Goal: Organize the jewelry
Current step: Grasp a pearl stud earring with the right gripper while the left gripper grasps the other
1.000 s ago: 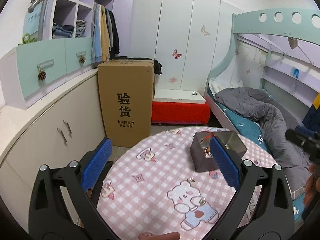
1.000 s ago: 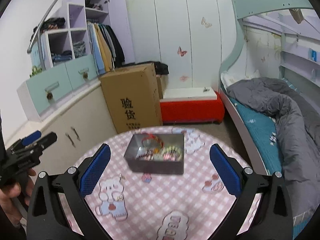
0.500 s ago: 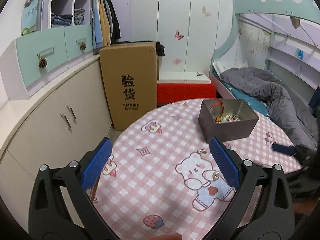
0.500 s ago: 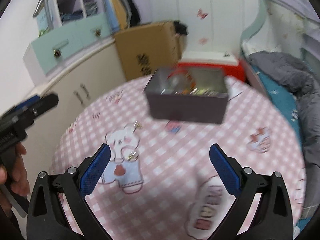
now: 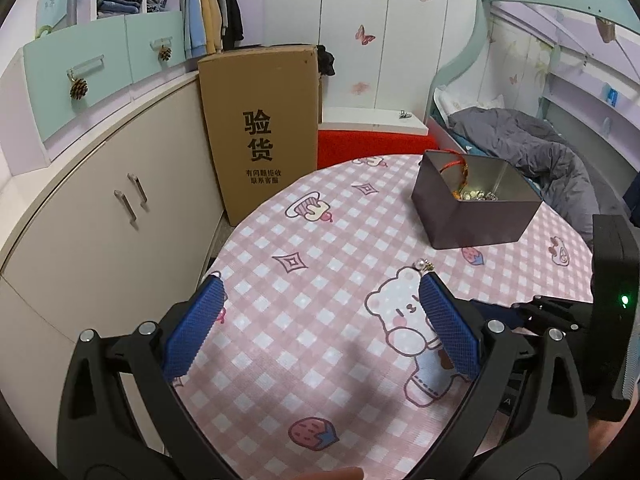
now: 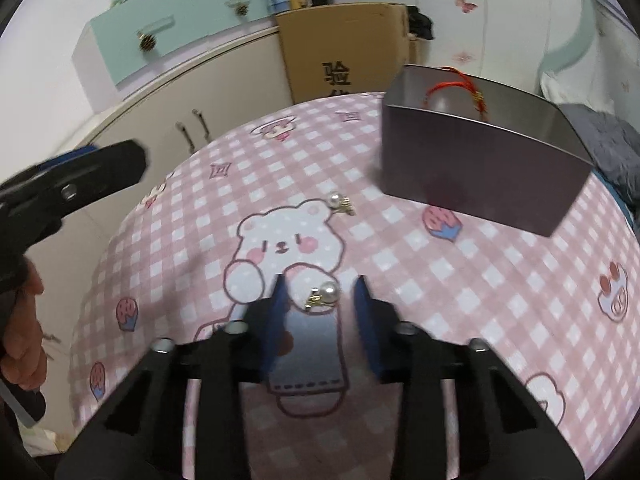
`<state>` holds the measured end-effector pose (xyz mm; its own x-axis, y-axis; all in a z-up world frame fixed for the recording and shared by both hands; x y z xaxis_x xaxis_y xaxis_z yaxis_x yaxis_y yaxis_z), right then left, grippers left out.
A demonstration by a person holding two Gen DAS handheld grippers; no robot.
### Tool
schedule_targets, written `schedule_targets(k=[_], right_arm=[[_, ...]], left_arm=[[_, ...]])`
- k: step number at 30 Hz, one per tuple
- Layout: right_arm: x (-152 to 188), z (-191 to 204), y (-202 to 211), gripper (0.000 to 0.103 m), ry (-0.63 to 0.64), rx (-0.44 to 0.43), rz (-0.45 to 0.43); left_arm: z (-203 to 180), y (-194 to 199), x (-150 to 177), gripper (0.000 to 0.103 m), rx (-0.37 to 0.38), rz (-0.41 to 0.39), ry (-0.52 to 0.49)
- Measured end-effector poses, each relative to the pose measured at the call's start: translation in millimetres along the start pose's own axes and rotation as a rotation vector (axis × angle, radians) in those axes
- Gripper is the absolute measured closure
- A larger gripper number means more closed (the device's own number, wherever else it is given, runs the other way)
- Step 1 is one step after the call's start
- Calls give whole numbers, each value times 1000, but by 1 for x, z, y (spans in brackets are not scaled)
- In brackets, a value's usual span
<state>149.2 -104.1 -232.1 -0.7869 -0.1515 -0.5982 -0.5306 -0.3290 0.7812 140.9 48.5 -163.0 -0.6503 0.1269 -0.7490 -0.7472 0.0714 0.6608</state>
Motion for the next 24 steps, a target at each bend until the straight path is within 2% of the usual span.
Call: schedule_targets(k=[1, 4, 8, 14, 21, 22, 23, 24], right_arm=[[0, 3, -1, 87, 15, 0, 3], [4, 7, 0, 88, 57, 9, 4], [3, 0, 4, 89, 39, 11, -8], [5, -33, 22, 89, -72, 9, -33], [9, -64, 38, 89, -147, 49, -52], [8, -65, 40, 89, -152, 50, -55], [8, -66, 41, 89, -157, 52, -57], [7, -67, 41, 89, -159, 53, -59]], left_arm=[[0, -2, 0, 7, 0, 2, -1], [-2, -8, -2, 7, 7, 9, -11], [-11, -21, -7, 7, 19, 23, -43], [-39, -54, -16, 7, 60, 66, -133], [-65, -97, -18, 8, 102, 143, -171], [-67, -102, -18, 10, 111, 152, -175], [-69, -105, -17, 18, 120, 162, -179], [-71, -109, -16, 32, 133, 178, -184]])
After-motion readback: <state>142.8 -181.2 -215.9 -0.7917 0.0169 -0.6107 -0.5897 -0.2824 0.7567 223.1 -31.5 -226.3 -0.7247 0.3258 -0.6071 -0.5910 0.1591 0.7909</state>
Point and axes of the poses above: each gripper's, at about its wrist camera, not at the fingertips, and y roughly against the way its jaws point, z to its left, x to its underside, the point moved 1 cm from there along -y, roughly the way its jaws point, and after that the axes turned 5 degrees about -y, right-handed, at the moved point
